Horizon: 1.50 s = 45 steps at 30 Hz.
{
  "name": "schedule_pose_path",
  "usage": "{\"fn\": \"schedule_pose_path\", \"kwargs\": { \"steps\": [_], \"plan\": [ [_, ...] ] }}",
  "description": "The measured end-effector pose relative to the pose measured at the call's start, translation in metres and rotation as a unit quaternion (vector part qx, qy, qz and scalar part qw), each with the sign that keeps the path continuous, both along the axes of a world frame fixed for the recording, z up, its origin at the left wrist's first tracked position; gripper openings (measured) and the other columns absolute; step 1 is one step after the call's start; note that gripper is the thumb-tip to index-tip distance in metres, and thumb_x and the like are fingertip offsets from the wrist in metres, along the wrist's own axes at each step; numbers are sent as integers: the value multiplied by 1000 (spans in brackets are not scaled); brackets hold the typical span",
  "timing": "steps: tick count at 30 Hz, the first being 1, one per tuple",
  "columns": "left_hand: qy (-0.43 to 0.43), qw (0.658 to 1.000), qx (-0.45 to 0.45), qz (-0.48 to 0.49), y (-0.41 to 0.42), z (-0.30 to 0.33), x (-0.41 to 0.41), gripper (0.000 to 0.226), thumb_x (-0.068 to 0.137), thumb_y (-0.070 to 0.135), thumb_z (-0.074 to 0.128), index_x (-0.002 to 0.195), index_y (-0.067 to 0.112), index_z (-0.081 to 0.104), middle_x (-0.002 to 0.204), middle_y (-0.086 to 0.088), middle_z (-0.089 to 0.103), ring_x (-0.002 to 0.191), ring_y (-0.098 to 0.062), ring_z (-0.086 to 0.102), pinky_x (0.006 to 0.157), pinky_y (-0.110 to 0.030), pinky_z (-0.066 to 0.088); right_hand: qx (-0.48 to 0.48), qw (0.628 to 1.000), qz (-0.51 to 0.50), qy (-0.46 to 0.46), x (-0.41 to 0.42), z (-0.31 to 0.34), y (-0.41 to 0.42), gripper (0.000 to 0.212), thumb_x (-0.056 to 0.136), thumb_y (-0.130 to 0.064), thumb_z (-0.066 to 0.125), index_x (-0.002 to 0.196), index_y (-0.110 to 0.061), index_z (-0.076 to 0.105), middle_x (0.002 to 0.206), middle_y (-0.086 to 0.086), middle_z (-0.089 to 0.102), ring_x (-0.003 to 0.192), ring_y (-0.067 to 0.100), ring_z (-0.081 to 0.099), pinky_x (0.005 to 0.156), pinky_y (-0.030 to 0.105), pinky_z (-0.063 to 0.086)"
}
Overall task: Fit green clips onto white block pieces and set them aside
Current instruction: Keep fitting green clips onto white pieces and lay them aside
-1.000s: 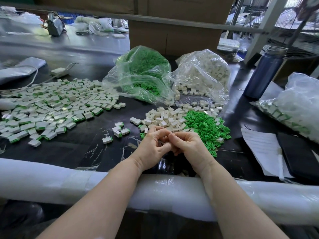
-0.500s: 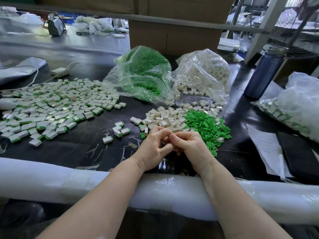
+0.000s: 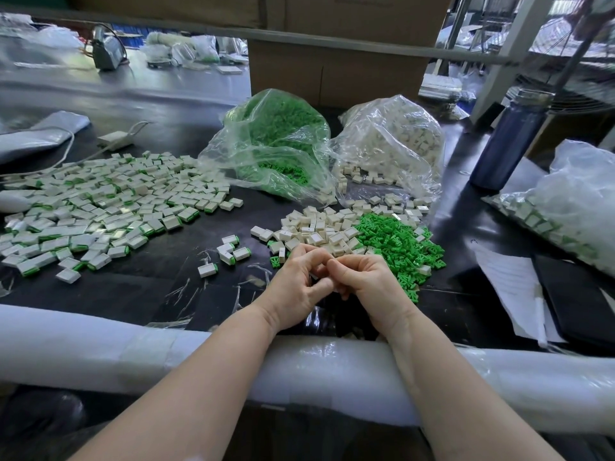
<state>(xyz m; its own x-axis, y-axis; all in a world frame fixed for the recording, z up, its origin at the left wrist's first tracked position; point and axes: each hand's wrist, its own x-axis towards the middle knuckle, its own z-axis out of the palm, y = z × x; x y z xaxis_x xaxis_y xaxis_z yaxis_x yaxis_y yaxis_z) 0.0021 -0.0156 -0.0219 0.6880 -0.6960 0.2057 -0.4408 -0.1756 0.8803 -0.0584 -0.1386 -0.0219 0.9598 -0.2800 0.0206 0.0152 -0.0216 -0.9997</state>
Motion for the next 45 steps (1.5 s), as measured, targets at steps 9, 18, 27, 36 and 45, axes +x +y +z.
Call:
{"fn": "schedule_pose_path", "kwargs": {
  "steps": [9, 18, 27, 36, 45],
  "plan": [
    [40, 999, -35, 5, 0, 0, 1, 15, 87, 3, 59, 88, 18, 58, 105, -7, 43, 85, -11, 51, 82, -11, 42, 5, 1000, 1, -17, 0, 0, 4, 26, 91, -20, 54, 84, 0, 70, 69, 12, 59, 60, 13, 52, 55, 18, 45],
    [28, 997, -45, 63, 0, -5, 6, 10, 86, 9, 63, 92, 2, 63, 104, -1, 43, 77, -10, 50, 72, -6, 45, -66, 991, -96, -59, 0, 0, 0, 10, 81, -2, 67, 76, -10, 69, 69, 5, 66, 61, 12, 56, 55, 23, 46],
    [23, 998, -20, 57, 0, -4, 4, 12, 85, 10, 63, 91, 0, 64, 108, -2, 43, 83, -16, 54, 75, -12, 48, -184, 977, -98, -44, 2, 0, 1, 11, 81, -3, 68, 75, -11, 64, 65, -5, 57, 57, 2, 49, 59, 16, 41],
    [14, 997, -21, 77, -1, -3, 4, 14, 86, 12, 62, 95, 2, 65, 98, -8, 58, 86, -21, 58, 80, -18, 48, -204, 973, -97, -41, 3, -3, 2, 6, 89, -9, 59, 86, -5, 62, 73, -4, 58, 65, 2, 51, 63, 11, 41],
    [11, 958, -80, 275, 4, -9, 15, 18, 86, 6, 63, 95, 21, 67, 84, -2, 64, 73, -13, 59, 76, -24, 50, -191, 962, -176, -78, 0, 1, 1, 11, 82, -11, 69, 73, -8, 64, 66, -2, 60, 59, 0, 51, 58, 11, 43]
  ]
}}
